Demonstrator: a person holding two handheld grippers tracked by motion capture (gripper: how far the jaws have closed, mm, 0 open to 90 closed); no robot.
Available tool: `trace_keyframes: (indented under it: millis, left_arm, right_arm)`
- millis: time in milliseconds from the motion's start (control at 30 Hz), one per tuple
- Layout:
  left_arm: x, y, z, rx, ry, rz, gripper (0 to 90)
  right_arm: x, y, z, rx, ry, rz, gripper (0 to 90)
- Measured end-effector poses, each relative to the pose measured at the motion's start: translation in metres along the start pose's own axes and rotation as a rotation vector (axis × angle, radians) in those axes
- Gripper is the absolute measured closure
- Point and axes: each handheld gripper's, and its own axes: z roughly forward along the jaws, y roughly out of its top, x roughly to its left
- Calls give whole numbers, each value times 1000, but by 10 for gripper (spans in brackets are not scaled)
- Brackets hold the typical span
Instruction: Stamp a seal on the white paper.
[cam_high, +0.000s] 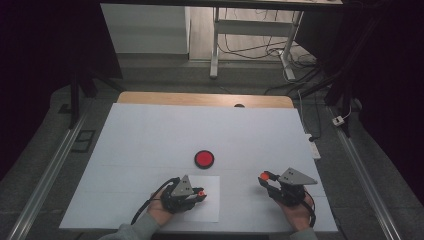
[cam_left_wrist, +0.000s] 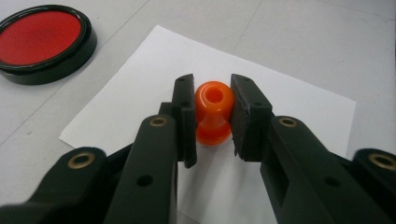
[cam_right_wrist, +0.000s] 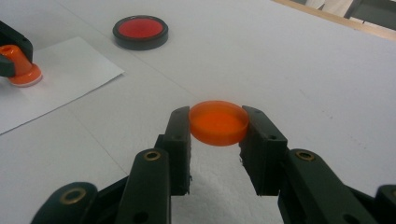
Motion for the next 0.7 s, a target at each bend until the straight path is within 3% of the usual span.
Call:
trace_keyframes:
  millis: [533, 700]
  left_arm:
    - [3, 3, -2, -4, 4, -4, 728]
    - [13, 6, -16, -92, -22, -85, 728]
  right_arm:
    - [0, 1, 0, -5, 1, -1, 639]
    - [1, 1, -1, -6, 2, 1, 639]
